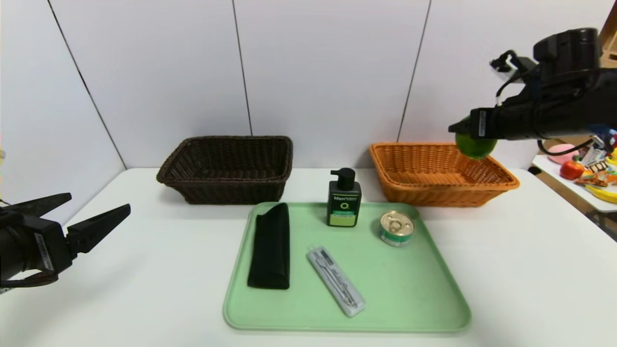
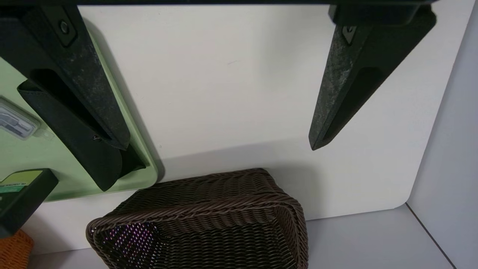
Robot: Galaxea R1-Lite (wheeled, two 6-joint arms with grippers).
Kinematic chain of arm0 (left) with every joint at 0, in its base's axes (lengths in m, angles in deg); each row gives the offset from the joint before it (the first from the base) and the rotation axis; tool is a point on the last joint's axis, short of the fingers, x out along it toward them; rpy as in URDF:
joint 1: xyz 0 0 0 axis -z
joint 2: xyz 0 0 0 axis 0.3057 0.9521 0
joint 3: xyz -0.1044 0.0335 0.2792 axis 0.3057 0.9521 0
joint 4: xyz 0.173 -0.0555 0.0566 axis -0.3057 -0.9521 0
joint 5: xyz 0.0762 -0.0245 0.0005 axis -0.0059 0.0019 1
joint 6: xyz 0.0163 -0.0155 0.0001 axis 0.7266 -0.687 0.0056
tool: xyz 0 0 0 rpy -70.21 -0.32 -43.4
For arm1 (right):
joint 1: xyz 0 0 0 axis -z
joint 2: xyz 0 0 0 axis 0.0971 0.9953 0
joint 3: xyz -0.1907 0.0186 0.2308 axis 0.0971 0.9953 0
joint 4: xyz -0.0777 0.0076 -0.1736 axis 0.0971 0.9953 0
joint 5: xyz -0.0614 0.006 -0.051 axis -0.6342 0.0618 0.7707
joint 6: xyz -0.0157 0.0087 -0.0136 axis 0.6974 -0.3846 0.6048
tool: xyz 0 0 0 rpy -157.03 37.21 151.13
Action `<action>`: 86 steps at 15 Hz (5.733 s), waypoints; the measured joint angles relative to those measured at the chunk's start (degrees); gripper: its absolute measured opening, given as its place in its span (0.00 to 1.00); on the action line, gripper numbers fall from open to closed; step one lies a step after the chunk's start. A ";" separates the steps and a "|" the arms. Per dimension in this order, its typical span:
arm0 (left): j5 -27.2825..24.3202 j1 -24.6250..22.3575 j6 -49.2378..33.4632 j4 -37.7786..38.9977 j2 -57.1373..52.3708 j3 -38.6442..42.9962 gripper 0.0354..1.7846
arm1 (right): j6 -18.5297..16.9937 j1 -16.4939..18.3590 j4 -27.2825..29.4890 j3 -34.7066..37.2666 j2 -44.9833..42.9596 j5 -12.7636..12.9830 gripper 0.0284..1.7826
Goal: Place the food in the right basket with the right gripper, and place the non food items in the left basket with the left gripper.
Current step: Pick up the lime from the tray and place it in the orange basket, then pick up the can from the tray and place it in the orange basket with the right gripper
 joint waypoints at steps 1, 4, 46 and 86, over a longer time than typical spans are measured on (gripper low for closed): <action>0.00 0.00 -0.07 0.01 0.00 0.09 0.94 | 0.39 0.99 -0.01 -1.68 3.46 0.68 0.57; -0.02 0.00 -0.24 0.00 -0.01 0.22 0.94 | 1.07 3.41 0.68 -9.26 12.42 2.21 0.57; -0.09 0.09 -3.62 3.71 -4.01 8.19 0.94 | -0.21 -24.34 -84.92 75.14 -5.08 3.90 0.95; -0.46 0.11 -3.90 3.51 -6.53 9.00 0.94 | -1.61 -22.38 -91.61 69.73 -7.97 4.47 0.54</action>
